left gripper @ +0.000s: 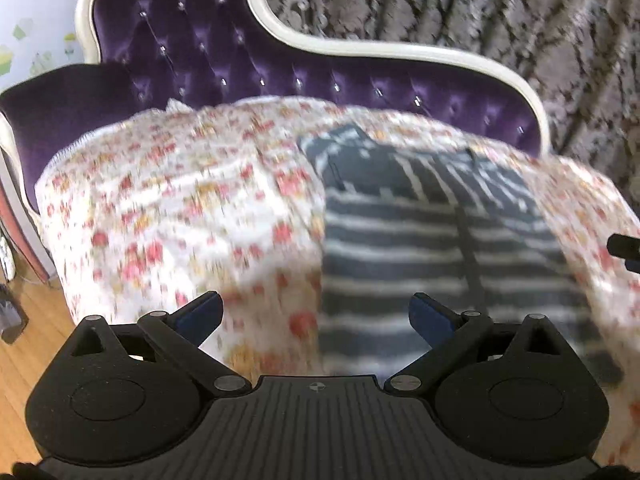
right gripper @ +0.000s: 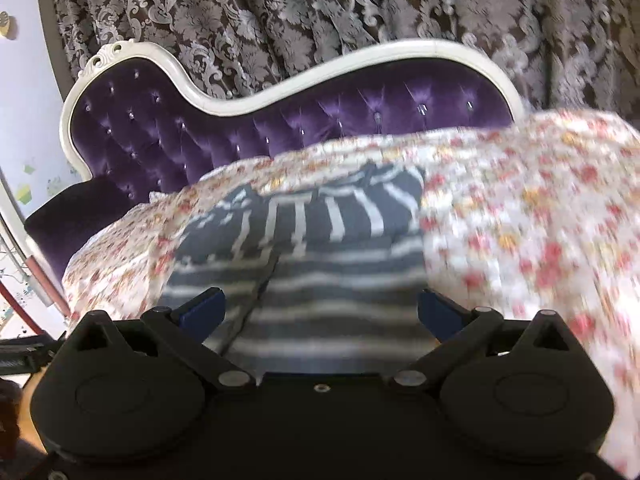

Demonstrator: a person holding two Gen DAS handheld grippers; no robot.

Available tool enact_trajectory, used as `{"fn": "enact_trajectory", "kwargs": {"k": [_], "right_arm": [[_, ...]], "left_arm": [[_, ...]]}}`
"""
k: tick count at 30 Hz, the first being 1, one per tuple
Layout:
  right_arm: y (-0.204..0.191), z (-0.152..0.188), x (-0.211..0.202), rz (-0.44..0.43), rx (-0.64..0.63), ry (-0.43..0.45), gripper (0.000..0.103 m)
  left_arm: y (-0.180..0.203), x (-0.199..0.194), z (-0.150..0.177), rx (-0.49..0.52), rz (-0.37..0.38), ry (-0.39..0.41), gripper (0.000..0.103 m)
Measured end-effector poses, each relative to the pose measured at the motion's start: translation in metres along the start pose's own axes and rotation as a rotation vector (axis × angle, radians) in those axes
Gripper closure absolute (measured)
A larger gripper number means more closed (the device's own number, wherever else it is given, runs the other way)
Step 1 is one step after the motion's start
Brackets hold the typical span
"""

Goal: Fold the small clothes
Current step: 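Move both open grippers toward the ribbed hem of the cardigan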

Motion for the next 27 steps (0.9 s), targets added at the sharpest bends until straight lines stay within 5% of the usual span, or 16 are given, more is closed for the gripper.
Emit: {"fn": "enact_trajectory", "kwargs": {"k": [11,27], "right_arm": [[0.019,0.055,-0.037,0.114,0.096,-0.122,0.001],[0.024,0.080,-0.015,0.073,0.165,-0.230,0.001]], "left_arm": [[0.015,-0.019,0.051,0.030,0.051,-0.080,0.002],[0.020,-0.005,0.066,0.013,0.084,-0.145,0.003]]}}
Point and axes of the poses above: each gripper's, at about its wrist camera, not at the fingertips, and x roughly the way its jaws point, y to its right, z to its underside, the point moved 10 cm from there along x, roughly the way its jaws point, and after that the axes turned 12 degrees about y, right-handed, at the moved point
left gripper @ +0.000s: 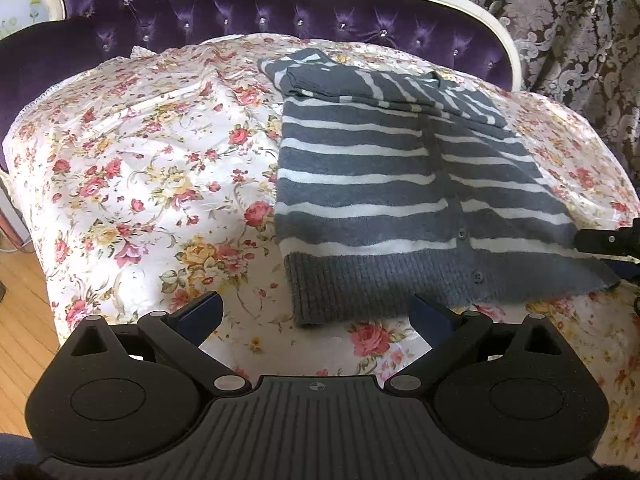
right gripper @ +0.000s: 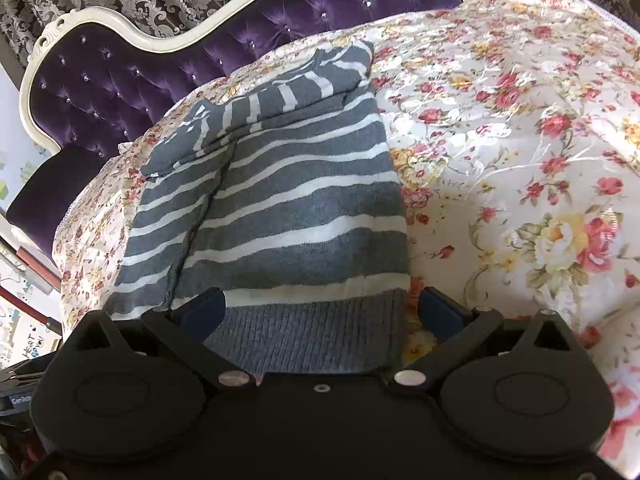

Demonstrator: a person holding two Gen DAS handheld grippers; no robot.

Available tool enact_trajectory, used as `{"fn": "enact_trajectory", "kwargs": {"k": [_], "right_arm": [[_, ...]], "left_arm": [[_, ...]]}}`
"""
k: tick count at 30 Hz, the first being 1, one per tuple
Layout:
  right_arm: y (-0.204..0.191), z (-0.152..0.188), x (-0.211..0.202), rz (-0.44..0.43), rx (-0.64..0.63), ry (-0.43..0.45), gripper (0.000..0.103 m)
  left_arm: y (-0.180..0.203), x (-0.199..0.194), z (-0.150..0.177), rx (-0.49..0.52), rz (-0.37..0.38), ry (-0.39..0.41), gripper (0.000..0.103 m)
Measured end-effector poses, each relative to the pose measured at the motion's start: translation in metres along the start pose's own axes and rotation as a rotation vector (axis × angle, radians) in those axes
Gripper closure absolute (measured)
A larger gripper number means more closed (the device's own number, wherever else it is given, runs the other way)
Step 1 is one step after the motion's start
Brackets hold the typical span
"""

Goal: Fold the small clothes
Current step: 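Move both open grippers toward the ribbed hem of the cardigan, then close both grippers on the ribbed hem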

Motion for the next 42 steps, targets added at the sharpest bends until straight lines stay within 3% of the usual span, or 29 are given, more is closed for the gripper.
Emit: {"fn": "enact_trajectory", "kwargs": {"k": [17,19,23,25,32,35,37,42], "right_arm": [[-0.003,0.005,0.002,-0.063,-0.014,-0.028,0.001],[-0.004,0.005,0.002,-0.072,-0.014,-0.029,0.001],[-0.005,0.006,0.000,-0.096,-0.017,-0.036,0.002],[-0.005,0.006,-0.002,-0.108,-0.017,-0.044,0.012],[0.010,0.004,-0.008,-0.093,0.048,-0.056,0.051],[0.016,0.003,-0.009,-0.075,0.055,-0.050,0.086],[0.016,0.002,-0.011,-0.089,0.057,-0.040,0.089],[0.013,-0.011,-0.022,-0.148,0.112,0.012,0.090]], "left_arm": [[0.005,0.029,-0.006,-0.065,0.073,-0.059,0.003],[0.006,0.031,-0.005,-0.089,0.105,-0.067,0.022],[0.007,0.030,-0.008,-0.094,0.129,-0.056,0.033],[0.007,0.030,-0.009,-0.108,0.145,-0.049,0.047],[-0.004,0.030,-0.011,-0.174,0.139,-0.044,0.071],[-0.008,0.029,-0.010,-0.195,0.142,-0.036,0.086],[-0.009,0.026,-0.011,-0.224,0.164,-0.022,0.092],[-0.008,0.013,-0.023,-0.242,0.169,0.025,0.093]]}}
Point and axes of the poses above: each gripper's, at about its wrist camera, not at the fingertips, and x roughly the way its jaws point, y to its right, z to its underside, the point moved 10 cm from there along x, roughly the way its jaws point, and after that the axes turned 12 degrees about y, right-handed, at the moved point
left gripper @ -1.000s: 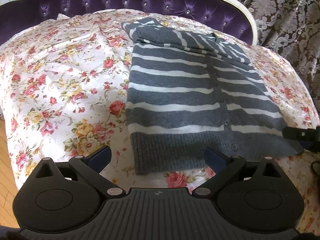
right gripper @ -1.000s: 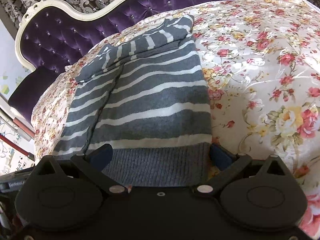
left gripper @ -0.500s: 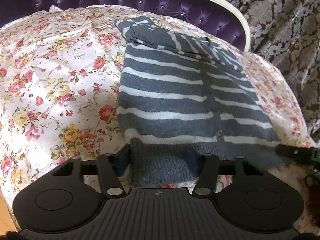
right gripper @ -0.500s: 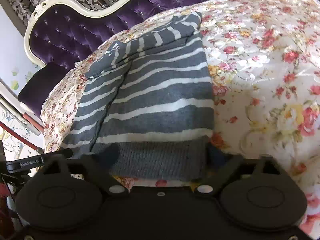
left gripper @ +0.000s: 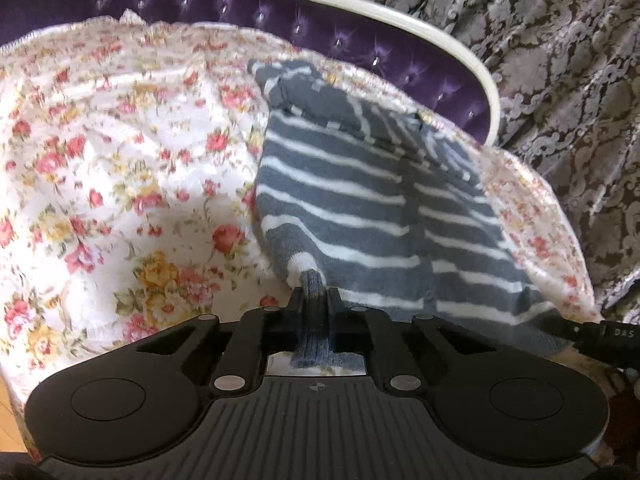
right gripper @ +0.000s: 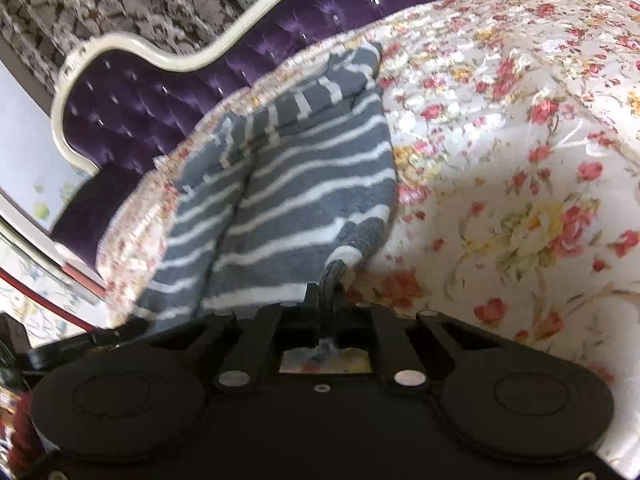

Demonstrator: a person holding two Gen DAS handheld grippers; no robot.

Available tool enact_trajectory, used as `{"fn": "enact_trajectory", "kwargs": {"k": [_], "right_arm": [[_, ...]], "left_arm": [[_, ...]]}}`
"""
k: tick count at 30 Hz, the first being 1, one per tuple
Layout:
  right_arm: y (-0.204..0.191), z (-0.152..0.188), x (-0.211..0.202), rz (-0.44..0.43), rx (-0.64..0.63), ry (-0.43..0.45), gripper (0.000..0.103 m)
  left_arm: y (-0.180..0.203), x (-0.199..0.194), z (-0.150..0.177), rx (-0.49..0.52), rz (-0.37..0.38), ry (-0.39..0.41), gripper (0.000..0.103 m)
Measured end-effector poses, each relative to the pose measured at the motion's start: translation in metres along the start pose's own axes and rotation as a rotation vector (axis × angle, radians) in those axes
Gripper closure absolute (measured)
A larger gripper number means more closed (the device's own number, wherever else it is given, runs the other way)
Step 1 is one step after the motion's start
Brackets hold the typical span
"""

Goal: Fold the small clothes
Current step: 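Close both grippers on the ribbed hem, then lift the hem with both grippers and fold it toward the collar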

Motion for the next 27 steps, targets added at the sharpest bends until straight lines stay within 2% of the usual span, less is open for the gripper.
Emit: {"fn": "enact_trajectory", "kwargs": {"k": [8,11,15,20,27], "right_arm": [[-0.018,-0.053,-0.010,-0.123,0.061,0.118,0.090],[-0.026,-0.080,-0.004,-0.156,0.067,0.162,0.090],[-0.033,-0.116,0.012,-0.179,0.064,0.217,0.090],[-0.037,-0.157,0.042,-0.183,0.071,0.274,0.090],[-0.024,-0.199,0.101,-0.135,0.068,0.320,0.090]], "left_arm": [[0.018,-0.011,-0.057,-0.029,0.052,0.122,0.093],[0.023,-0.006,-0.084,-0.032,0.066,0.166,0.099],[0.029,0.007,-0.124,-0.034,0.076,0.224,0.099],[0.034,0.032,-0.162,-0.024,0.069,0.272,0.099],[0.025,0.089,-0.201,-0.060,0.036,0.278,0.099]]}}
Point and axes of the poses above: each gripper's, at about its wrist camera, not at the fingertips, and x roughly the way its jaws point, y to its right, z to its underside, the point moved 10 cm from there along x, roughly the way its jaws point, and after that the axes turned 12 degrees about y, right-handed, at the moved point
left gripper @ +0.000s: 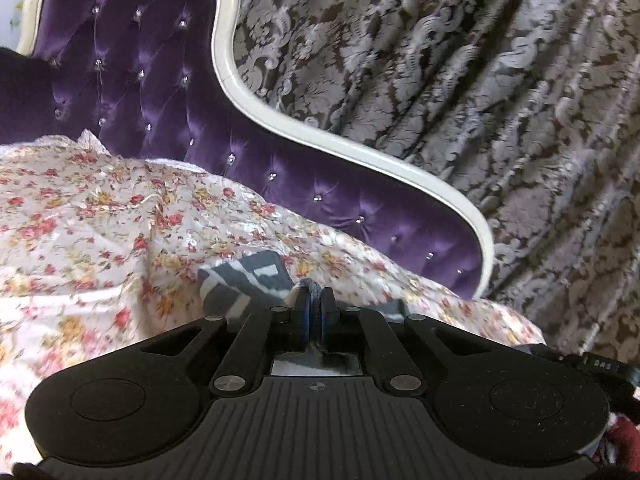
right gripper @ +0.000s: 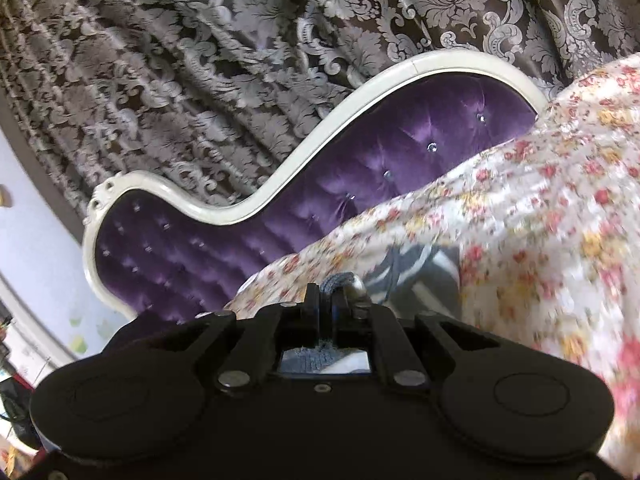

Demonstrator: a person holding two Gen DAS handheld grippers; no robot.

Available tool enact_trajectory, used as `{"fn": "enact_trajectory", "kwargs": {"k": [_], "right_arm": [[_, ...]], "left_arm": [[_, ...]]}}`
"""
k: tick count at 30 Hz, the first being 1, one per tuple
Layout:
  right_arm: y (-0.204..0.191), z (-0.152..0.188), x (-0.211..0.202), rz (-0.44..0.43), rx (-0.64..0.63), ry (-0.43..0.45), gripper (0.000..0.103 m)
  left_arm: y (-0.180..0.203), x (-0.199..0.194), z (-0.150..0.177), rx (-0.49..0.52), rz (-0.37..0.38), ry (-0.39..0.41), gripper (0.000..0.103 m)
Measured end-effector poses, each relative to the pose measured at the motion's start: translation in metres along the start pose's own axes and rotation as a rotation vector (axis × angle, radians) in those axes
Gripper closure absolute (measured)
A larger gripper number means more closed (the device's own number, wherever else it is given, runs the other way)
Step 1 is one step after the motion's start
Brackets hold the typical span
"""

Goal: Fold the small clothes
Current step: 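Lift the hem with both grippers and fold it toward the collar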

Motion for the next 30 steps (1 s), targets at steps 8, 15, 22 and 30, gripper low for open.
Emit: {"fn": "enact_trajectory", "kwargs": {"k": [8,15,22,30], "right_arm": [[0.037,0.006,0.078,0.093,-0.003,-0.038,0.090],[0.068,0.027,0.119,0.161,0.006,-0.088,0.090],[0.080,0.040,0.133,0.188,0.000,-0.118,0.089],[0.088,0.041,0.136,0.199,0.012,-0.098,0.079]], "left_arm": [[-0.027,0.077,0.013,-0.016,-0.079,-0.072,0.099],[-0.047,0.119,0.035,-0.007,-0.138,-0.140,0.099],[-0.058,0.137,0.048,0.001,-0.168,-0.175,0.096],[-0.069,0.150,0.042,0.034,-0.242,-0.134,0.063]]}}
Point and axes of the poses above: each gripper's, at about its wrist camera, not at the fingertips, and x roughly the way its jaws point, y to its right, z to its underside, the point moved 10 cm from there along x, roughly the way its jaws point, and after that the axes turned 12 degrees about y, right-handed, at the moved point
